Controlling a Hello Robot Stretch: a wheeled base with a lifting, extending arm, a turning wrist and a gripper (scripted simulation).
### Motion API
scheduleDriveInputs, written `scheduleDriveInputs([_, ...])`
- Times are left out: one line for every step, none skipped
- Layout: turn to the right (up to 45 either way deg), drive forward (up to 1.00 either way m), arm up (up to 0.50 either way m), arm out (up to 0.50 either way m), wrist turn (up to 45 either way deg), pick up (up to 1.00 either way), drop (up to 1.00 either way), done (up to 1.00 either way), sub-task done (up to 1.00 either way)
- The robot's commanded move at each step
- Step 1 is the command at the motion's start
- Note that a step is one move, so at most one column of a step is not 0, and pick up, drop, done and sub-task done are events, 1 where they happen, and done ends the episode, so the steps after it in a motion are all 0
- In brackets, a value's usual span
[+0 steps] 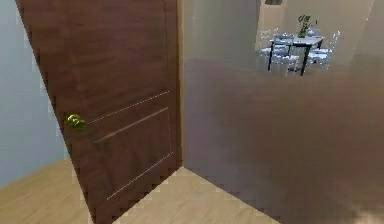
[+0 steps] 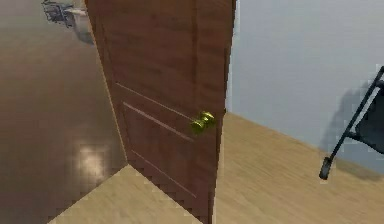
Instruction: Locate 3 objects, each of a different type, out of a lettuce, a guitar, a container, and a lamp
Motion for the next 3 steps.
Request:
scheduleDriveInputs([0.0, 0.15, 0.0, 0.0, 0.0, 0.0, 0.0, 0.0, 0.0])
scheduleDriveInputs([24.0, 0.0, 0.0, 0.0, 0.0, 0.0, 0.0, 0.0, 0.0])
scheduleDriveInputs([0.0, 1.0, 0.0, 0.0, 0.0, 0.0, 0.0, 0.0, 0.0])
